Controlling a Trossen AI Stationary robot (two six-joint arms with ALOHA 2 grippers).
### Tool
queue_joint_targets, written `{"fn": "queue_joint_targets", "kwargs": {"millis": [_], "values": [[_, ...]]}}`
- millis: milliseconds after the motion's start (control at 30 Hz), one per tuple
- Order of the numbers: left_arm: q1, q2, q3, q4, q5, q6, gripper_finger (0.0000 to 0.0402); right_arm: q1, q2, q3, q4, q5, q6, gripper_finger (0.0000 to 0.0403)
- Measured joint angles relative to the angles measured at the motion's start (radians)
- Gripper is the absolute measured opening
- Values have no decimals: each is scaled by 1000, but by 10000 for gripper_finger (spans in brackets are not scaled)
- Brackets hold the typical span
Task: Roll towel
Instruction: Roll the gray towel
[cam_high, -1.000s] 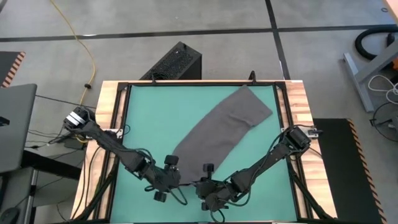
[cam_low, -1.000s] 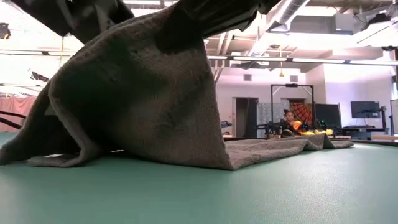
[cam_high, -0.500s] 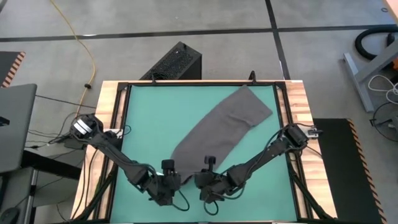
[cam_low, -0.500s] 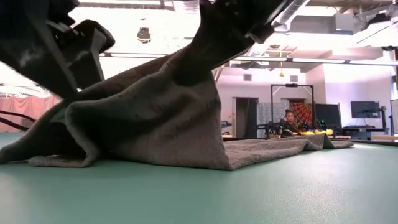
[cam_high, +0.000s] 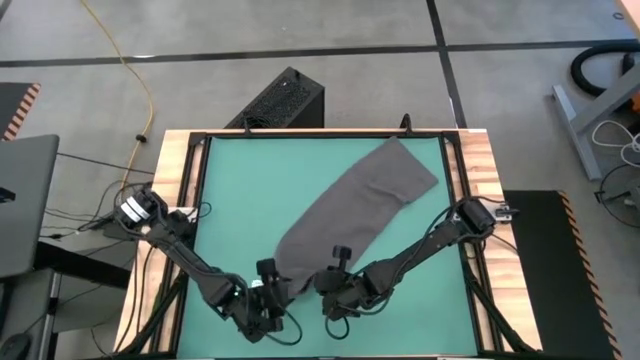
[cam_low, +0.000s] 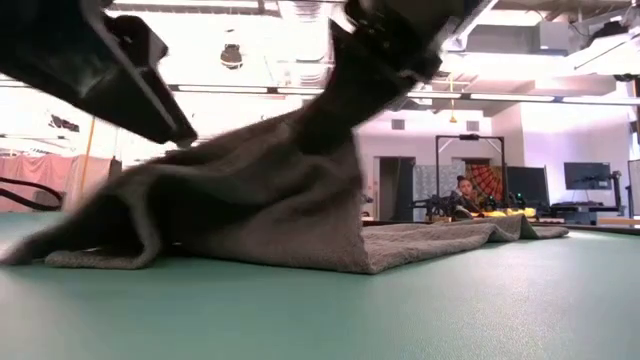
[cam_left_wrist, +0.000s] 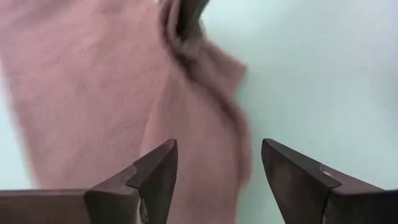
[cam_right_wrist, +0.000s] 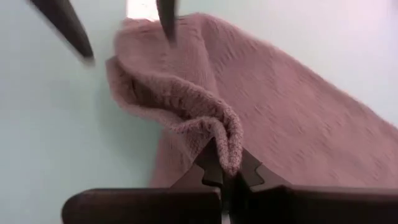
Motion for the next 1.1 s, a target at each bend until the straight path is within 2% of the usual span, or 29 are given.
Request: {"fn": "queue_joint_targets", "kwargs": {"millis": [167,333,500,800,1100], "values": [[-63,0,17,-10,-55,37,222,-12,-37,0,-112,4,63,19],[-77,32,20,-1,83,50,218,-11,-46,1,-107,4,60,19],[-60,94,19,42,207,72,183,-16,-47,1,-106,4,66,19],[-19,110,18,19,215,137,116,-7,-47,1,-107,3,85,21],[58,107,20,-94,353,111,106,-9,-47,1,-111,-1,84,21]]}}
